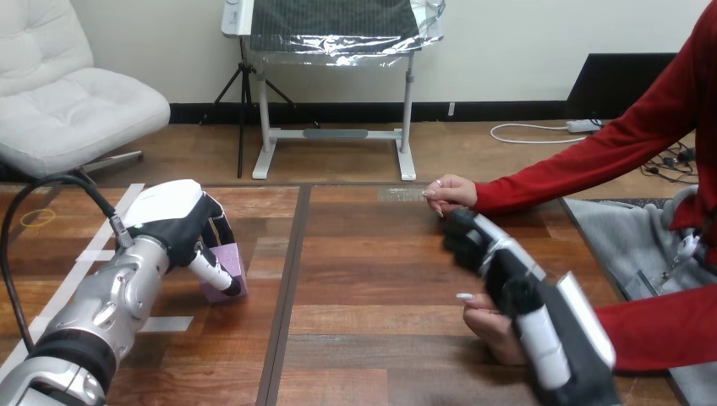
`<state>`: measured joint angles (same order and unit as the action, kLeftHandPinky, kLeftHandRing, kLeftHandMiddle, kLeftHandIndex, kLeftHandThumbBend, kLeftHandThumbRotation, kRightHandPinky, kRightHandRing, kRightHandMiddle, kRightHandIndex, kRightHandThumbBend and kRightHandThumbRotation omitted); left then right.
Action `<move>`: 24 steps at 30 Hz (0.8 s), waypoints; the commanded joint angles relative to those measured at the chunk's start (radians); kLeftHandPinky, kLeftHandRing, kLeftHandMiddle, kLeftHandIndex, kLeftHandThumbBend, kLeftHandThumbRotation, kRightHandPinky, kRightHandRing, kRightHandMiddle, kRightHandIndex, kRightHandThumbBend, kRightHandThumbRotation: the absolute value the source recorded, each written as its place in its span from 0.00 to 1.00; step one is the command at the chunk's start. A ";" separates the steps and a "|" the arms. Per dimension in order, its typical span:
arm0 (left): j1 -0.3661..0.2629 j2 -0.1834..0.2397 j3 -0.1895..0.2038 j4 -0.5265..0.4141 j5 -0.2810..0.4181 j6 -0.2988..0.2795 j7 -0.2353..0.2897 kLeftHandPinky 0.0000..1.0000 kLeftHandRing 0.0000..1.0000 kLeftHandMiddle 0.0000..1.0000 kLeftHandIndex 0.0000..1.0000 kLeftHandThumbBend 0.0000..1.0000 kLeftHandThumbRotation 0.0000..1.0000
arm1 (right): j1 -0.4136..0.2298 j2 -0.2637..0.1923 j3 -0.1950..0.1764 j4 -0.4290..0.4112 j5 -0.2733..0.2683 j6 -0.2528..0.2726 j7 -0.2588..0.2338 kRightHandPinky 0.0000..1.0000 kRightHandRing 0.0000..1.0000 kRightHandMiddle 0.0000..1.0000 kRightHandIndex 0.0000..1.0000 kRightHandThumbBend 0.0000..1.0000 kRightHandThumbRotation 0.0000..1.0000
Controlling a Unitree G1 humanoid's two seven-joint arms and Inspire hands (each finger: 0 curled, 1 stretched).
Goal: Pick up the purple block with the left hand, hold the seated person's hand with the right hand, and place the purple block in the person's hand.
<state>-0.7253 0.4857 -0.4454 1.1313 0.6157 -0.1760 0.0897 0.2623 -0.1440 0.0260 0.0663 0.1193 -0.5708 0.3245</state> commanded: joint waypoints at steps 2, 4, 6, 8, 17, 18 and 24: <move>-0.041 -0.001 0.037 -0.055 -0.026 -0.018 0.021 0.40 0.46 0.51 0.48 0.71 0.00 | -0.175 -0.068 -0.110 0.023 -0.058 -0.041 -0.074 0.90 0.88 0.88 0.88 0.79 1.00; -0.038 -0.001 0.041 -0.063 -0.032 -0.019 0.019 0.39 0.46 0.51 0.48 0.71 0.00 | -0.200 -0.093 -0.129 0.035 -0.074 -0.041 -0.086 0.87 0.87 0.88 0.88 0.81 1.00; -0.033 0.001 0.045 -0.077 -0.040 -0.024 0.016 0.38 0.45 0.51 0.48 0.71 0.00 | -0.233 -0.120 -0.152 0.054 -0.093 -0.049 -0.100 0.86 0.87 0.87 0.87 0.81 1.00; -0.030 0.002 0.046 -0.084 -0.045 -0.030 0.017 0.37 0.43 0.50 0.48 0.71 0.00 | -0.253 -0.138 -0.168 0.066 -0.110 -0.053 -0.115 0.84 0.86 0.86 0.86 0.81 1.00; -0.017 0.001 0.058 -0.122 -0.048 -0.033 0.011 0.36 0.42 0.49 0.48 0.71 0.00 | -0.343 -0.250 -0.223 0.142 -0.211 -0.076 -0.180 0.80 0.85 0.86 0.86 0.84 0.93; -0.015 0.000 0.061 -0.129 -0.050 -0.028 0.008 0.36 0.42 0.49 0.48 0.71 0.00 | -0.353 -0.267 -0.228 0.153 -0.216 -0.074 -0.179 0.79 0.85 0.87 0.86 0.84 0.92; -0.010 -0.006 0.074 -0.154 -0.066 -0.005 -0.013 0.36 0.43 0.49 0.48 0.70 0.00 | -0.385 -0.338 -0.236 0.174 -0.283 -0.034 -0.196 0.75 0.84 0.87 0.87 0.89 0.81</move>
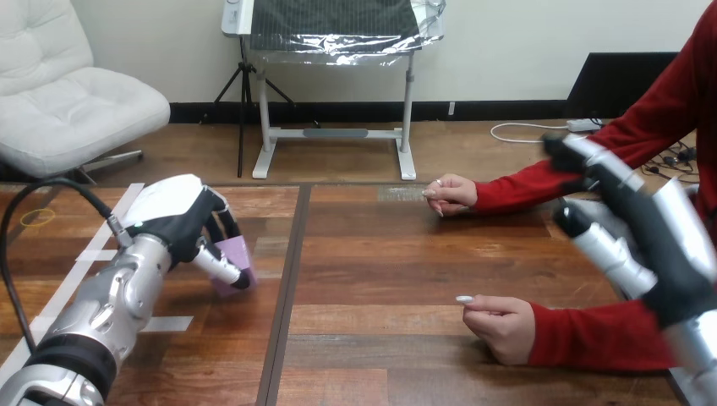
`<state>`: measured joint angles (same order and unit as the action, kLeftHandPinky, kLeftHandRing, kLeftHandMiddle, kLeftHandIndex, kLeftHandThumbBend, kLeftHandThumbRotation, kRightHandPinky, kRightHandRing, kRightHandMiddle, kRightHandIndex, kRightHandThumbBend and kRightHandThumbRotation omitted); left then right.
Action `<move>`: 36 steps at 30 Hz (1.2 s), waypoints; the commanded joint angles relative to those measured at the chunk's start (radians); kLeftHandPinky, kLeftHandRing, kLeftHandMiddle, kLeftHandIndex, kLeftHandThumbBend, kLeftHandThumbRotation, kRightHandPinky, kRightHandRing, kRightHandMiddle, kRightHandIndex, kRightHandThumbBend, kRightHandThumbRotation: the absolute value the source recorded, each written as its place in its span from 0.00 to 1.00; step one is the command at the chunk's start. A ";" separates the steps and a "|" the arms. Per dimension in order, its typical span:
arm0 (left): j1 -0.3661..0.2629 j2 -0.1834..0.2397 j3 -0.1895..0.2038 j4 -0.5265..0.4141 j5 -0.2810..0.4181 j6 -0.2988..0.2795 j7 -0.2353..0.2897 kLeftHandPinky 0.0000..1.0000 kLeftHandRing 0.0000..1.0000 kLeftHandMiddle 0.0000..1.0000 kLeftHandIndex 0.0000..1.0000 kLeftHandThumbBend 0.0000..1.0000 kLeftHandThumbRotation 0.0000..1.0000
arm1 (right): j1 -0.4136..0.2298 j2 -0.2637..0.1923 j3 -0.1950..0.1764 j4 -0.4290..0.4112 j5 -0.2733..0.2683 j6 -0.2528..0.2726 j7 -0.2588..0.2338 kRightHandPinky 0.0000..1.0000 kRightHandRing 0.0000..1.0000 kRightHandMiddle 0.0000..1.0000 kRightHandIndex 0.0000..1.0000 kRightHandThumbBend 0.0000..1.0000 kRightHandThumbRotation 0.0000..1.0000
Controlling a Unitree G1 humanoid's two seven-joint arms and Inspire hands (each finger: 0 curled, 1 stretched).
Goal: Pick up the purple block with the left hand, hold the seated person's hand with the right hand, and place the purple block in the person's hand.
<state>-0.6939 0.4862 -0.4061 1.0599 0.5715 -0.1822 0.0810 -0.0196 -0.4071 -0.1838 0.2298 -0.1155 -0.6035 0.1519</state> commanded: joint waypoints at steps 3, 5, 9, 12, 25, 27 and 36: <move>-0.038 -0.006 0.038 -0.092 -0.029 0.003 -0.009 0.36 0.42 0.48 0.47 0.69 0.00 | -0.116 -0.102 -0.025 0.015 -0.068 0.024 -0.021 0.71 0.82 0.87 0.88 0.96 0.74; -0.036 -0.006 0.040 -0.099 -0.034 0.005 -0.012 0.35 0.41 0.47 0.47 0.69 0.00 | -0.127 -0.117 -0.023 0.024 -0.077 0.022 -0.018 0.70 0.82 0.87 0.88 0.97 0.68; -0.031 -0.007 0.047 -0.111 -0.038 0.007 -0.016 0.34 0.40 0.46 0.47 0.70 0.00 | -0.143 -0.156 -0.014 0.034 -0.082 0.051 0.009 0.71 0.83 0.88 0.88 0.99 0.58; -0.027 -0.008 0.053 -0.126 -0.041 0.014 -0.024 0.35 0.41 0.47 0.47 0.70 0.00 | -0.153 -0.185 -0.006 0.040 -0.090 0.068 0.029 0.75 0.86 0.90 0.90 1.00 0.48; -0.022 -0.018 0.068 -0.145 -0.051 0.028 -0.041 0.35 0.41 0.48 0.47 0.68 0.00 | -0.219 -0.288 0.033 0.153 -0.146 0.035 0.090 0.82 0.91 0.93 0.91 1.00 0.26; -0.022 -0.021 0.072 -0.146 -0.053 0.028 -0.041 0.34 0.41 0.48 0.47 0.68 0.00 | -0.232 -0.300 0.041 0.180 -0.154 0.023 0.096 0.84 0.91 0.93 0.91 1.00 0.25; -0.018 -0.025 0.077 -0.148 -0.055 0.018 -0.020 0.32 0.38 0.45 0.46 0.68 0.00 | -0.293 -0.340 0.079 0.307 -0.175 -0.018 0.126 0.89 0.91 0.92 0.90 1.00 0.18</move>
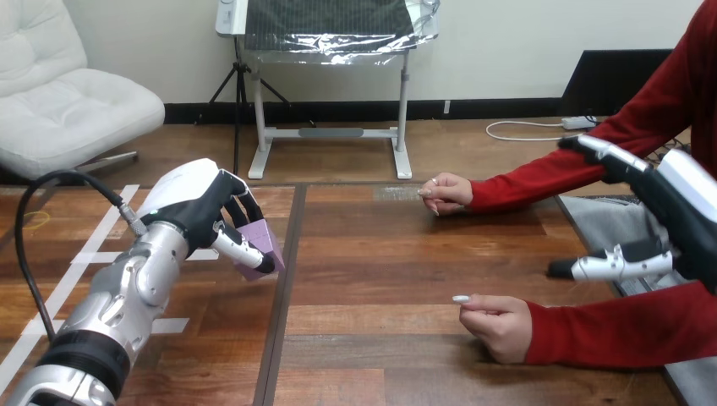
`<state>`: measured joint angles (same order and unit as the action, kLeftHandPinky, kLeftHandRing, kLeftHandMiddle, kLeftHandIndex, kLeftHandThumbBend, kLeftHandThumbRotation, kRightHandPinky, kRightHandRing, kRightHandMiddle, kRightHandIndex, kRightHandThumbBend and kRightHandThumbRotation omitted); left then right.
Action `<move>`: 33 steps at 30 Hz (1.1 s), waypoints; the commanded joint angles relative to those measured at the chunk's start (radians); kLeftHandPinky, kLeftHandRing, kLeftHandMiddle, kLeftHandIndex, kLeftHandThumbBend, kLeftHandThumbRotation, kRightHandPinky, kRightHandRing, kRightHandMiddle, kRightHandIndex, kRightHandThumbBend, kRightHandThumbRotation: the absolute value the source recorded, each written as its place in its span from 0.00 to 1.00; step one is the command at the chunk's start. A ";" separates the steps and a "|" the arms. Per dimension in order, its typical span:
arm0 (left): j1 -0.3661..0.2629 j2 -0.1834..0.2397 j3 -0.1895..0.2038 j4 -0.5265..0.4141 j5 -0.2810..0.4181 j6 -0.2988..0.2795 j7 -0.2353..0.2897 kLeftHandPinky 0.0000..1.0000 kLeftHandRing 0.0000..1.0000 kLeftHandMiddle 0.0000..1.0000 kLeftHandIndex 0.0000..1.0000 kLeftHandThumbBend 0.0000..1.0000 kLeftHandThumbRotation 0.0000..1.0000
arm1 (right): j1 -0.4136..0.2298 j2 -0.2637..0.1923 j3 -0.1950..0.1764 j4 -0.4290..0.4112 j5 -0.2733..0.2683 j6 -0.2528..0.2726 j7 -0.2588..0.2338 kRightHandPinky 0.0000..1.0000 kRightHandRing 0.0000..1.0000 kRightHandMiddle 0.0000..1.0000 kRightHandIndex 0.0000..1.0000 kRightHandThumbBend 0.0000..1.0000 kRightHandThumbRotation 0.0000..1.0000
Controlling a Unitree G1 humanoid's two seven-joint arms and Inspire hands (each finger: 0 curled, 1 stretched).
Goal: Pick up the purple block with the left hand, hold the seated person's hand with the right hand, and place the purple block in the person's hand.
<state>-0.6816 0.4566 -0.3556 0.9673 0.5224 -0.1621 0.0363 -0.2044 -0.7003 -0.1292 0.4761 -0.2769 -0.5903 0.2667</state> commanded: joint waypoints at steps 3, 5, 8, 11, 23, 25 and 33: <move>-0.031 0.004 0.028 -0.054 -0.007 -0.002 0.023 0.31 0.38 0.45 0.46 0.68 0.00 | -0.127 -0.059 0.042 0.098 -0.025 -0.037 0.016 0.88 0.90 0.91 0.89 1.00 0.17; -0.032 0.004 0.029 -0.052 -0.008 -0.002 0.022 0.32 0.38 0.45 0.46 0.68 0.00 | -0.136 -0.066 0.052 0.115 -0.036 -0.037 0.016 0.88 0.90 0.91 0.89 1.00 0.16; -0.030 0.005 0.030 -0.061 -0.008 0.000 0.019 0.32 0.39 0.45 0.46 0.67 0.00 | -0.156 -0.074 0.067 0.152 -0.052 -0.052 0.014 0.86 0.89 0.90 0.89 1.00 0.15; -0.029 0.004 0.033 -0.066 -0.009 0.003 0.017 0.31 0.37 0.44 0.46 0.67 0.00 | -0.173 -0.077 0.081 0.184 -0.060 -0.056 0.014 0.84 0.89 0.90 0.89 1.00 0.14; -0.024 0.002 0.041 -0.071 -0.014 0.000 0.010 0.29 0.35 0.42 0.46 0.67 0.00 | -0.215 -0.095 0.120 0.245 -0.077 -0.035 0.051 0.83 0.88 0.89 0.88 1.00 0.10; -0.021 0.002 0.045 -0.078 -0.018 0.000 0.006 0.29 0.35 0.43 0.46 0.67 0.00 | -0.219 -0.101 0.125 0.247 -0.087 -0.025 0.054 0.83 0.88 0.89 0.88 1.00 0.09; -0.015 0.001 0.053 -0.093 -0.027 0.008 -0.004 0.29 0.36 0.43 0.46 0.66 0.00 | -0.242 -0.119 0.147 0.247 -0.113 0.046 0.087 0.84 0.88 0.89 0.88 1.00 0.04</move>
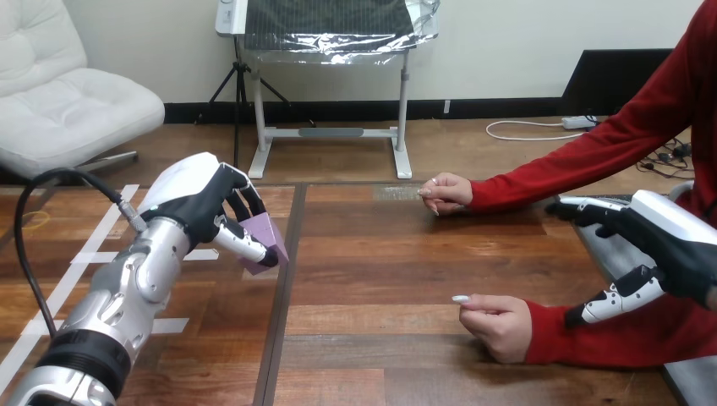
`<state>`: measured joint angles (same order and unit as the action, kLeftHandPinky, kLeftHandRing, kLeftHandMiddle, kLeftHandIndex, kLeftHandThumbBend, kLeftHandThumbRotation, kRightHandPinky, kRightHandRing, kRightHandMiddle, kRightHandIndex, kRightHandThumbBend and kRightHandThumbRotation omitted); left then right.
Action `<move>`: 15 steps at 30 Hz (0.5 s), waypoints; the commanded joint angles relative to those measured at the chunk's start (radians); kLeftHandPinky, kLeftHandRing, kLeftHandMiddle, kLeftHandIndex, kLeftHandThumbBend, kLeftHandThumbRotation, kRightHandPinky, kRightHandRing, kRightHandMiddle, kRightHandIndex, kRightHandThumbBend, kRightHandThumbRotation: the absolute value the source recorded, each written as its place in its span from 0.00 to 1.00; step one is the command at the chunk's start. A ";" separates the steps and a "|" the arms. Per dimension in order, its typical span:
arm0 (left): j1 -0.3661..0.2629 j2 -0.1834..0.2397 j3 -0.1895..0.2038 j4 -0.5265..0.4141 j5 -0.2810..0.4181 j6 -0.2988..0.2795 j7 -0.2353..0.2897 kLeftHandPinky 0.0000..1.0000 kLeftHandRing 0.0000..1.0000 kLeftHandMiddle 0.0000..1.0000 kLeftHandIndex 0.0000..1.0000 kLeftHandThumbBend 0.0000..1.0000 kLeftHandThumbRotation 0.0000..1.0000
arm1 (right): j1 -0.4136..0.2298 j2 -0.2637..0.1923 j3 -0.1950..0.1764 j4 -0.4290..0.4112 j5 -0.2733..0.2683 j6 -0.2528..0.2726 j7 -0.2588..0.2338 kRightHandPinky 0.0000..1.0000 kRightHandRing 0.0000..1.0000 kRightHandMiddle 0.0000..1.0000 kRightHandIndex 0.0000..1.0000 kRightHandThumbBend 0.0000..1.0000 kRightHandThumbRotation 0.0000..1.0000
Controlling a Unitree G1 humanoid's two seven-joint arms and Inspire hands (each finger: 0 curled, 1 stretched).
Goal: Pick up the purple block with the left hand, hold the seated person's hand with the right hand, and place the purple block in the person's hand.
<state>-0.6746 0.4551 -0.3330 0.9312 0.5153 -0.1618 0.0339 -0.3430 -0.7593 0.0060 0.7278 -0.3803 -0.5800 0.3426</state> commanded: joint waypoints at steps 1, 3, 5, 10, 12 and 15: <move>-0.022 0.002 0.031 -0.057 -0.020 0.009 -0.002 0.29 0.36 0.43 0.46 0.66 0.00 | -0.105 -0.062 0.013 -0.005 -0.012 0.038 0.013 0.83 0.88 0.89 0.88 1.00 0.04; -0.022 0.001 0.032 -0.059 -0.021 0.010 -0.002 0.29 0.36 0.43 0.46 0.66 0.00 | -0.109 -0.065 0.016 -0.005 -0.019 0.047 0.020 0.81 0.88 0.89 0.88 1.00 0.03; -0.021 0.001 0.034 -0.061 -0.021 0.010 -0.002 0.29 0.36 0.43 0.46 0.66 0.00 | -0.112 -0.068 0.019 -0.006 -0.023 0.055 0.026 0.81 0.88 0.89 0.88 1.00 0.03; -0.018 0.000 0.038 -0.070 -0.025 0.017 -0.003 0.29 0.36 0.43 0.46 0.66 0.00 | -0.126 -0.080 0.035 -0.007 -0.018 0.073 0.078 0.82 0.88 0.90 0.88 1.00 0.03; -0.017 -0.001 0.040 -0.073 -0.028 0.021 -0.003 0.29 0.35 0.43 0.47 0.66 0.00 | -0.125 -0.083 0.043 -0.016 -0.024 0.088 0.086 0.83 0.88 0.90 0.88 1.00 0.03; -0.015 -0.003 0.044 -0.081 -0.033 0.028 -0.005 0.30 0.36 0.44 0.47 0.65 0.00 | -0.124 -0.085 0.050 -0.029 -0.031 0.109 0.099 0.83 0.87 0.90 0.88 1.00 0.04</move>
<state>-0.6736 0.4539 -0.3230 0.9073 0.5021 -0.1497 0.0232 -0.3854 -0.8024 0.0415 0.7271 -0.4053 -0.4966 0.4240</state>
